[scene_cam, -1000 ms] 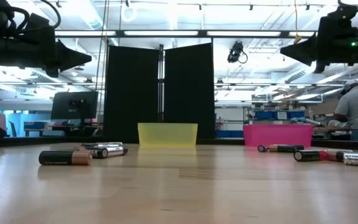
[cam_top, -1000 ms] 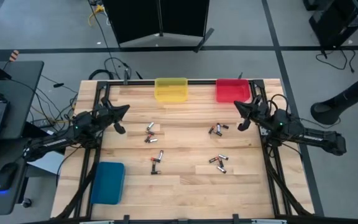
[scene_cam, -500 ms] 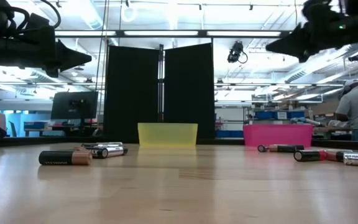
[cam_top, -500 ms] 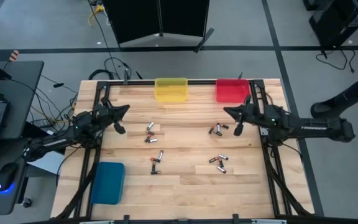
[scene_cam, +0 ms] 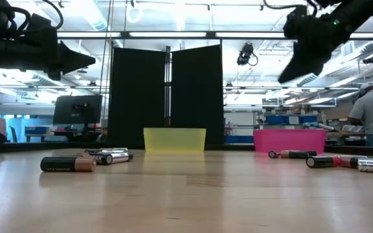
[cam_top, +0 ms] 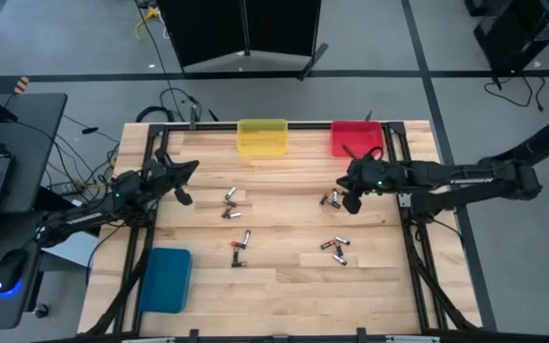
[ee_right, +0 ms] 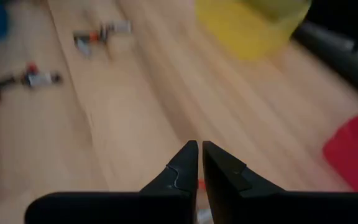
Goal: Sort batteries
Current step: Put the black-brown battery into the yellow bin
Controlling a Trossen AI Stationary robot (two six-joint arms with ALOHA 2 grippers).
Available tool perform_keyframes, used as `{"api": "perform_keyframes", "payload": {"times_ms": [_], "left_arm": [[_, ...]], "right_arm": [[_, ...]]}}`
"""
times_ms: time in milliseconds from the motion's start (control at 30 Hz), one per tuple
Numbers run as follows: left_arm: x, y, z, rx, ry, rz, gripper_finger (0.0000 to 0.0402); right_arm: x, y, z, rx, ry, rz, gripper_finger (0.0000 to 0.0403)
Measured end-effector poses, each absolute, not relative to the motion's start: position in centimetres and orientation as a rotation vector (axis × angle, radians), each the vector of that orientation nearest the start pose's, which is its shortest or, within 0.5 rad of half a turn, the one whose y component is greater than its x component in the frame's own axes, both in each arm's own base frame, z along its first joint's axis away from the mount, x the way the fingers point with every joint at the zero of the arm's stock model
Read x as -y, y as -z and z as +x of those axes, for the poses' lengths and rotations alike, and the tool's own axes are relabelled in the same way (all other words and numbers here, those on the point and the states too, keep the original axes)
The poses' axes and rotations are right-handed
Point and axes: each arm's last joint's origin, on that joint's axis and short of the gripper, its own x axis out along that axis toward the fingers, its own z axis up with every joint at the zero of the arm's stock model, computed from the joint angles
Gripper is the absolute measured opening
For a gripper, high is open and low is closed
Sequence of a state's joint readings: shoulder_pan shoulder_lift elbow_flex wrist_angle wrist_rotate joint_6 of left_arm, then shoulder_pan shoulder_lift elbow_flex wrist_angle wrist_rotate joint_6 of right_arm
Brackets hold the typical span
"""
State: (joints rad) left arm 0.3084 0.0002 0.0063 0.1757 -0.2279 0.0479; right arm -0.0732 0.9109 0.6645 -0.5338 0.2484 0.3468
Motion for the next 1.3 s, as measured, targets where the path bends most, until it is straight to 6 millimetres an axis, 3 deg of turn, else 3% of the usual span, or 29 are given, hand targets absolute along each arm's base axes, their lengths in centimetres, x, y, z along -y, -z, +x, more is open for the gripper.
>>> {"api": "perform_keyframes", "payload": {"times_ms": [300,600,800,1300], "left_arm": [[-3.5,-18.4,8.8,0.187,-0.539,0.055,0.0015],[-3.5,-18.4,8.8,0.187,-0.539,0.055,0.0015],[-3.5,-18.4,8.8,0.186,-0.538,0.049,0.0015],[-3.5,-17.9,8.9,0.139,-0.535,0.019,0.0015]], "right_arm": [[2.4,-21.9,18.2,-0.957,0.440,0.293,0.0047],[4.2,-19.6,18.9,-1.120,0.518,0.332,0.0108],[5.8,-18.1,19.2,-1.214,0.479,0.375,0.0137],[6.8,-14.8,20.3,-1.386,0.446,0.316,0.0143]]}}
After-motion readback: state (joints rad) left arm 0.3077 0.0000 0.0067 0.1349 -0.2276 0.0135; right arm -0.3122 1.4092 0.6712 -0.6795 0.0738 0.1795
